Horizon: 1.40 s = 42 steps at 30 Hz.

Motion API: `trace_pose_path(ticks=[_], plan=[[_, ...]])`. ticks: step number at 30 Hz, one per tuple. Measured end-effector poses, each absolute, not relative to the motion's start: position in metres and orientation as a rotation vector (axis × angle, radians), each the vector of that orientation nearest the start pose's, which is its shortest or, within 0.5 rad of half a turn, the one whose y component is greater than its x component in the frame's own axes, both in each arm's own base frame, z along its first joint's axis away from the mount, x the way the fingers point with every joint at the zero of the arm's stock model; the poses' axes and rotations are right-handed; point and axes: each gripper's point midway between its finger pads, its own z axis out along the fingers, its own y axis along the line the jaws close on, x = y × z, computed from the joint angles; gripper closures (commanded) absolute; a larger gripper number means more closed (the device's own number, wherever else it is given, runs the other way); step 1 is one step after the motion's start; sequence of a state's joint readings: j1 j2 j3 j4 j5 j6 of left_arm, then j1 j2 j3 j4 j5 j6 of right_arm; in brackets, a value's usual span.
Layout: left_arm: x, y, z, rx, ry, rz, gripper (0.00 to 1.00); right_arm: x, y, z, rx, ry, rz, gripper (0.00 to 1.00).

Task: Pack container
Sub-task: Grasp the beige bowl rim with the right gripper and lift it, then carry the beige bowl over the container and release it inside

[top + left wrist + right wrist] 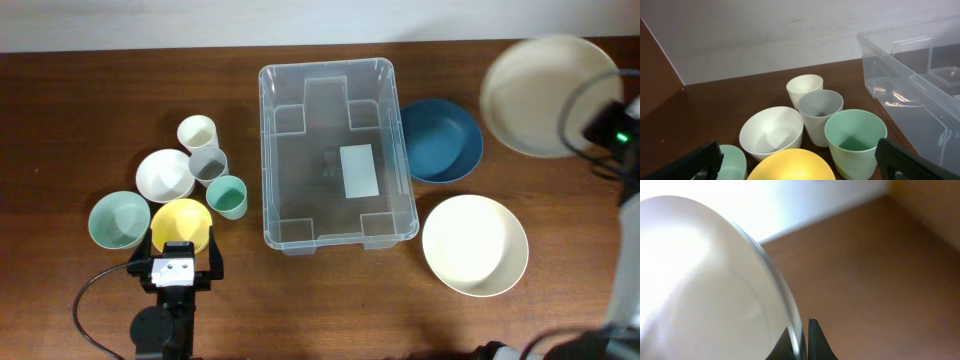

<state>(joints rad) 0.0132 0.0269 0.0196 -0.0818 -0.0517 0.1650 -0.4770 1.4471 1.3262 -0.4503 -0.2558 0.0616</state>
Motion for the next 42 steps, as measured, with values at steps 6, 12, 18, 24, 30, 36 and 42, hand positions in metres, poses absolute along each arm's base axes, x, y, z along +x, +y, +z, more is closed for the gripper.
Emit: trace_pose_path(ticks=[6,12,18,24,30,36,42], plan=[[0.246,0.012,0.157,0.087,1.661,0.178,0.0,0.442,-0.03,0.296,0.08,2.077,0.14,0.96],[0.246,0.012,0.157,0.087,1.661,0.178,0.0,0.458,0.074,0.29,-0.134,2.057,0.155,0.96],[0.246,0.012,0.157,0.087,1.661,0.178,0.0,0.48,0.129,0.236,-0.243,2.121,0.136,0.96],[0.246,0.012,0.157,0.087,1.661,0.178,0.0,0.503,0.149,0.171,-0.281,2.193,0.113,0.96],[0.246,0.012,0.157,0.087,1.661,0.178,0.0,0.518,0.154,0.16,-0.277,2.161,0.121,0.88],[0.246,0.012,0.157,0.087,1.661,0.178,0.0,0.519,0.157,0.159,-0.282,2.156,0.126,0.61],[0.246,0.012,0.157,0.087,1.661,0.178,0.0,0.518,0.159,0.159,-0.285,2.156,0.132,0.55]])
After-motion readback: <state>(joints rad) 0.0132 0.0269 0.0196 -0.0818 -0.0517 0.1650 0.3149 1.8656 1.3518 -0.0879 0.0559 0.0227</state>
